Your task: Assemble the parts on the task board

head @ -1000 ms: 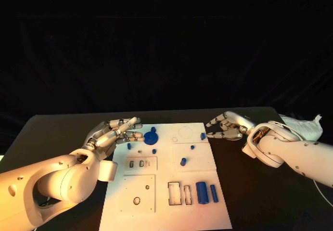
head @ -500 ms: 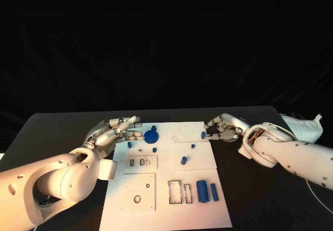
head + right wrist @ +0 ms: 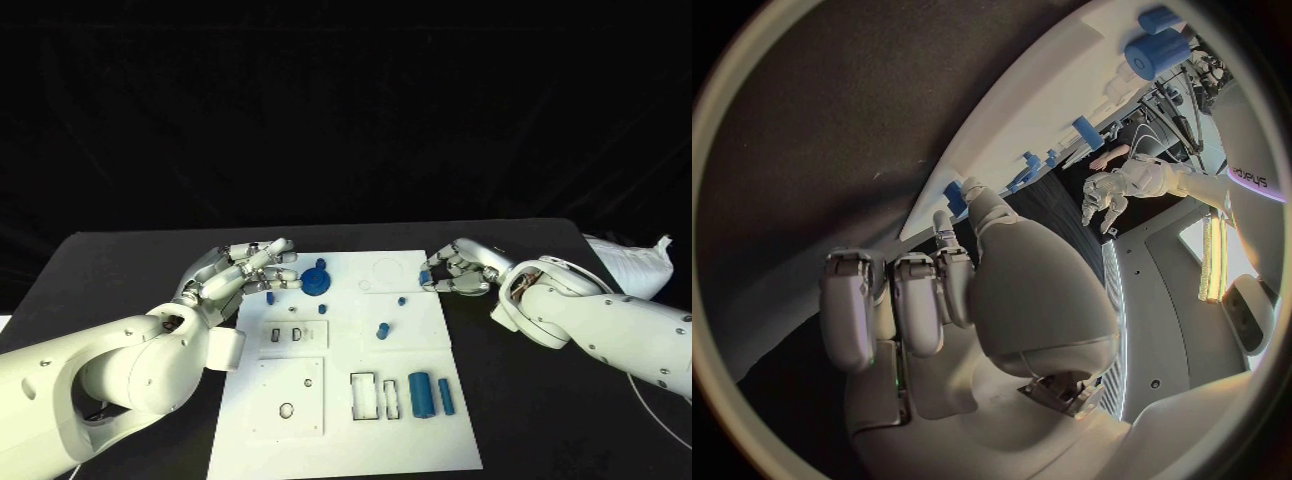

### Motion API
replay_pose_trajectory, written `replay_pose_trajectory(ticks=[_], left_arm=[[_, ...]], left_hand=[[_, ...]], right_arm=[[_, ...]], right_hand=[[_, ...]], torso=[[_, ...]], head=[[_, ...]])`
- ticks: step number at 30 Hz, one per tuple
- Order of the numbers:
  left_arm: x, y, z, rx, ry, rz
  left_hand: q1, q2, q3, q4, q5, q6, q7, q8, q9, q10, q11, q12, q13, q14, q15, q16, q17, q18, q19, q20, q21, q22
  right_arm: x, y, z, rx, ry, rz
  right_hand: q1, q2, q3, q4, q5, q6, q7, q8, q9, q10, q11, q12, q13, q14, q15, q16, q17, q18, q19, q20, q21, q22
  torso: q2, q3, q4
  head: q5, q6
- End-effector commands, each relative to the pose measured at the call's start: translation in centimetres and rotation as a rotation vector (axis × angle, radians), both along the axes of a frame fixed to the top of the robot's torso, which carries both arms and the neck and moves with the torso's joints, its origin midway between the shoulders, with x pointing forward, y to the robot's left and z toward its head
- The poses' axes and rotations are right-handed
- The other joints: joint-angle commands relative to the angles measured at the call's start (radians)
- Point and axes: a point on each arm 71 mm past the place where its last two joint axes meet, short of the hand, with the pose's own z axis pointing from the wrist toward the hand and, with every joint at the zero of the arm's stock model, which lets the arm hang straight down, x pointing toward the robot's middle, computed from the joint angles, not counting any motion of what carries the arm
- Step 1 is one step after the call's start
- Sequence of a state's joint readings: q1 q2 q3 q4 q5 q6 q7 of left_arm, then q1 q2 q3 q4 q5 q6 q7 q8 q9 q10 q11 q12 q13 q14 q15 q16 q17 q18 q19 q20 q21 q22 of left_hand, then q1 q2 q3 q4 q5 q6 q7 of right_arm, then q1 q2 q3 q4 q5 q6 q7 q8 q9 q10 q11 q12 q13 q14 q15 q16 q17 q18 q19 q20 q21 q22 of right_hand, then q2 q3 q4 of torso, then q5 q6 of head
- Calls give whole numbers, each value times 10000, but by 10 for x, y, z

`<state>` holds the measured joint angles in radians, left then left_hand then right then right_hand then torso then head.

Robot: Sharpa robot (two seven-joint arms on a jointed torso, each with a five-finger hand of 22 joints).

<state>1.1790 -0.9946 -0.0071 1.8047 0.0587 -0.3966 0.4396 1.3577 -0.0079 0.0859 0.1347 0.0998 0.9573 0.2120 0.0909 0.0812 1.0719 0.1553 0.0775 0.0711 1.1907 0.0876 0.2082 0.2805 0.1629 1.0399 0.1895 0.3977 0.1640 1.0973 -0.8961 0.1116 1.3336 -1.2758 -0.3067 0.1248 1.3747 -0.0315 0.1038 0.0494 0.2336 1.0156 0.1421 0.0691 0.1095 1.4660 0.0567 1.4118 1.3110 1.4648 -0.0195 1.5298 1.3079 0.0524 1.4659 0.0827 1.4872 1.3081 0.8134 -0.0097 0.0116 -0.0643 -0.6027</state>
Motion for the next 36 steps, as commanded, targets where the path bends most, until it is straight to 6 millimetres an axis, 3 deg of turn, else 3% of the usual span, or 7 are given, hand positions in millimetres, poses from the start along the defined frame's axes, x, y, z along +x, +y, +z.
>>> replay_pose_trajectory(ticks=[1, 21, 28, 32, 36], left_arm=[[-1, -2, 1, -122, -32, -214], [-1, -3, 1, -129, 3, -267], [-1, -2, 0, -116, 23, -261], [-1, -2, 0, -107, 29, -249], [-1, -2, 0, -100, 33, -236]], left_hand=[[28, 93, 14, -70, 27, -11, 11, -68, -10, 4, -13, -68, 13, 16, 33, -53, 9, 187, -1, 46, 48, -15], [54, 77, 18, -112, 24, -9, 21, -78, -12, 9, -10, -74, 13, 17, 32, -69, 30, 188, -2, 46, 49, -17], [58, 73, 18, -122, 23, -12, 26, -83, -13, 7, -7, -77, 13, 16, 33, -74, 36, 188, -3, 46, 49, -18], [56, 75, 18, -123, 22, -14, 32, -86, -14, 5, -5, -79, 12, 16, 34, -77, 40, 188, -3, 46, 49, -18], [56, 75, 18, -123, 22, -14, 32, -86, -14, 5, -5, -79, 12, 16, 34, -77, 40, 188, -3, 46, 49, -18]], right_arm=[[0, 2, -2, -165, 94, 102], [2, 8, -3, -131, 114, 118], [2, 8, -2, -78, 46, 68], [2, 8, -1, -7, -77, 18], [1, 10, 1, 142, -236, -12]], right_hand=[[149, 56, 183, -37, -91, 150, -15, 54, 24, 212, -39, 59, 1516, 877, -23, 32, 1771, -151, 282, 3, 38, 841], [96, 79, 434, -124, -176, 245, -29, 1, 4, 243, -54, 101, 1552, 885, -39, 43, 1802, -156, 290, -23, 45, 860], [184, 302, 818, -256, -203, 760, -218, 226, 105, 267, -206, 135, 1582, 889, -143, 47, 1818, -158, 301, -90, 55, 884], [242, 473, 1127, -418, -503, 1216, -430, 490, 257, 286, -384, 142, 1593, 893, -296, 53, 1838, -159, 307, -223, 57, 894], [219, 510, 1236, -484, -576, 1320, -498, 576, 326, 291, -442, 136, 1592, 897, -351, 57, 1853, -162, 314, -281, 61, 906]], torso=[[-1, 7, 3], [-3, 3, 10], [-2, 5, -1], [-3, 11, 11], [-1, 8, 11]], head=[[-7, 7], [18, -19], [32, -32], [22, -41], [47, -65]])
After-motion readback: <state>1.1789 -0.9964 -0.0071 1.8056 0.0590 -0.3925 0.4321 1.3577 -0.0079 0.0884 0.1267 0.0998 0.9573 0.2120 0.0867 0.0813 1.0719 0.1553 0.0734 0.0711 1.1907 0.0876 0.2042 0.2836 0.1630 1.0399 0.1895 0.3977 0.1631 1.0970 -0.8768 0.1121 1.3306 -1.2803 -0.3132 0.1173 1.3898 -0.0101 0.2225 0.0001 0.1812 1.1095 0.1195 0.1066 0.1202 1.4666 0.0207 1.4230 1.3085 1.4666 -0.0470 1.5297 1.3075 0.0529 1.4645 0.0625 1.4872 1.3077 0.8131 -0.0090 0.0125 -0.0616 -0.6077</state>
